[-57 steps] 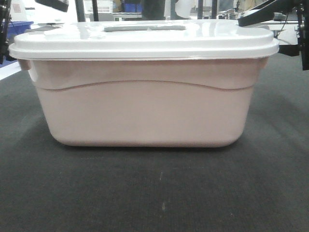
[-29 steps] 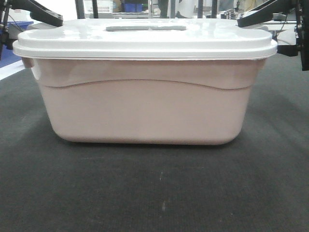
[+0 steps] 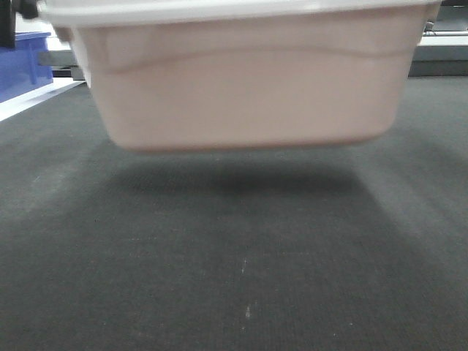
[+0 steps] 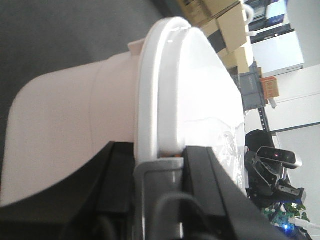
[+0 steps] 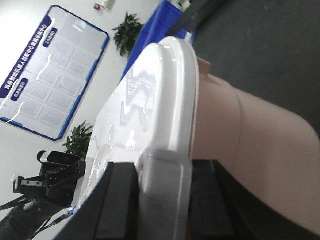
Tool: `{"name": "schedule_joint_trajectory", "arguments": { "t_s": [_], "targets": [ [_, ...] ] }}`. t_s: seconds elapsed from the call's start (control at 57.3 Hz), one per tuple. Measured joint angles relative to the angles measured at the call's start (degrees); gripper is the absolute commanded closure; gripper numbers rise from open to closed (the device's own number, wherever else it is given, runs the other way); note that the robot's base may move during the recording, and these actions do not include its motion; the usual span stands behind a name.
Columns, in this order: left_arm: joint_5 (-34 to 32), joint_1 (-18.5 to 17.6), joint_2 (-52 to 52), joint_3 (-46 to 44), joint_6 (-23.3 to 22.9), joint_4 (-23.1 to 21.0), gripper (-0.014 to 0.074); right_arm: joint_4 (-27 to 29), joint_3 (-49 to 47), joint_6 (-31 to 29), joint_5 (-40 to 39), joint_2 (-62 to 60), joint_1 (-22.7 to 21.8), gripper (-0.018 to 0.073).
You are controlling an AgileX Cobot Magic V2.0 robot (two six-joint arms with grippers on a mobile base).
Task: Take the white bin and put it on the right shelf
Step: 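Lift the pink bin off the table with both grippers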
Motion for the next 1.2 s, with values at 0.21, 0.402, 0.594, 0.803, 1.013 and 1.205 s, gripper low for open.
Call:
{"name": "schedule_joint_trajectory", "arguments": {
  "t_s": [0.21, 0.402, 0.594, 0.803, 1.013, 1.205],
  "targets": [
    [-0.13, 0.0, -4.03, -2.49, 0.33, -2.54, 0.0713, 0.88, -0.26, 0.92, -0.71, -5.2, 0.0, 0.0498],
    [-1.02, 0.0, -7.52, -4.81, 0.42, -3.69, 0.0713, 0.89, -2.51, 2.77, -0.71, -8.7, -0.09, 0.0498],
    [-1.34, 0.0, -10.21, -6.07, 0.47, -6.08, 0.0713, 0.89, -5.44, 3.49, -0.92, -11.33, -0.13, 0.0498],
    [-1.56, 0.0, -11.4, -6.05, 0.56, -7.32, 0.0713, 0.97, -7.39, 3.58, -1.05, -12.15, -0.36, 0.0498],
    [-1.67, 0.0, -11.43, -6.05, 0.56, -7.32, 0.0713, 0.97, -7.39, 3.73, -1.05, -12.15, -0.36, 0.0498],
    [-1.67, 0.0, -11.43, -6.05, 0.56, -7.32, 0.0713, 0.97, -7.39, 3.73, -1.05, -12.15, -0.36, 0.0498]
  ]
}}
